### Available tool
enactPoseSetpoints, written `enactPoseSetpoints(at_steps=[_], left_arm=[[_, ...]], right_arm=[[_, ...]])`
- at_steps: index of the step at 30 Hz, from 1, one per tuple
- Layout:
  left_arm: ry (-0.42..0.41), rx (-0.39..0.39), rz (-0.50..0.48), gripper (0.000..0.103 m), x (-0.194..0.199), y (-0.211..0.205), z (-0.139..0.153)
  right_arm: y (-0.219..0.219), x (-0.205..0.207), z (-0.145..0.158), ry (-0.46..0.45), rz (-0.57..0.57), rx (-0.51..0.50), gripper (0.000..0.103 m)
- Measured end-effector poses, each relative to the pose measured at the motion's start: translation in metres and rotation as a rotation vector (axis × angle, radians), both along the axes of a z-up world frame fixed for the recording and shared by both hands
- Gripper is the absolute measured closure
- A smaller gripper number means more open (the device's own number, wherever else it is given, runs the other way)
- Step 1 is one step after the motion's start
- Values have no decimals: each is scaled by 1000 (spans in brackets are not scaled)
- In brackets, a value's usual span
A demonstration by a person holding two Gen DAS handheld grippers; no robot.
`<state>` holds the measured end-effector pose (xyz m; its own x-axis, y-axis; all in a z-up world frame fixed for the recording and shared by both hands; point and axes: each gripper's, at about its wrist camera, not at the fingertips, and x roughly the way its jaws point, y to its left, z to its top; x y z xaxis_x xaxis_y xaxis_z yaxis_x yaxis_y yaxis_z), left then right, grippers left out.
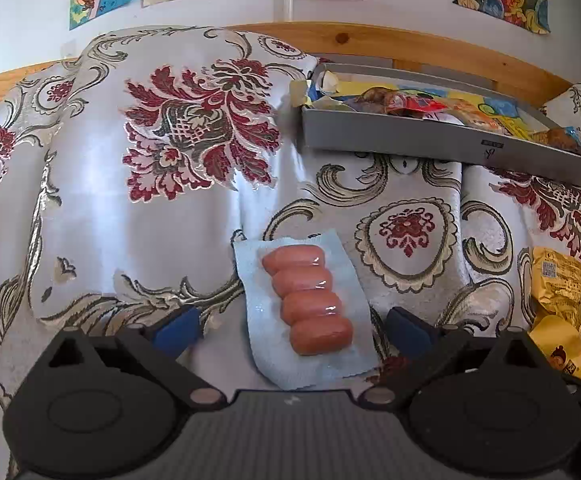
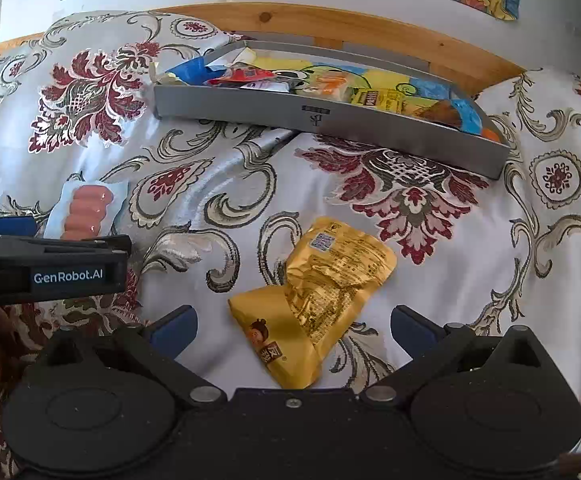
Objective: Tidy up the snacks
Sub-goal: 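Lower the left tool onto the clear sausage pack while the right tool lowers onto the gold sweets bag, then grasp the sausage pack with the left tool while the right tool grasps the gold sweets bag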
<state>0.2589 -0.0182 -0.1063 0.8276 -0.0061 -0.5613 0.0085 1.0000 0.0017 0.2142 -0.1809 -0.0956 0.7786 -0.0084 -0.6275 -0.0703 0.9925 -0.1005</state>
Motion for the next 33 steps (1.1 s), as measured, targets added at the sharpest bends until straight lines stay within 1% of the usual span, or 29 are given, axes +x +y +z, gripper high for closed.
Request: enactPoseSetpoints(at_steps=[1,3,7,10,11,12,14,19,21,24,29,31,33], left_arm=[[-5,-1,6,5,-1,0,0],[-15,2,17,11,-3,1,0],[-33,28,27,18,-6,-1,-1],[-44,65,9,28,-9,-7,-1],[-47,76,-10,37,-10,-9,-1],[-49,85,-27,41,-11,-12,-1],[-52,99,-31,41,-12,-14,-1],[-47,61,-34,41,-11,-9,-1],[-46,50,-35,41,-10,-7,-2],[-42,16,-39,41,-9,-3,-2],[-41,-39,-48,41,-10,4,-2],[-42,-51,-52,40,-11,5,-2],[-40,-77,-67,40,-12,7,-2]], right_arm=[[1,0,0,-1,2,-4,1],[2,0,-1,-3,4,-12,1],[4,0,-2,-3,5,-19,1],[5,1,-4,-4,6,-29,1],[6,1,-5,-5,6,-32,1],[7,2,-6,-5,7,-37,1],[8,3,-7,-7,9,-46,1],[12,6,-10,-17,14,-56,1],[12,8,-10,-21,12,-46,1],[7,11,-10,-18,-11,-6,2],[-5,17,-12,-1,-57,94,13],[-5,17,-11,-7,-66,94,20],[-4,16,-11,-10,-62,86,23]])
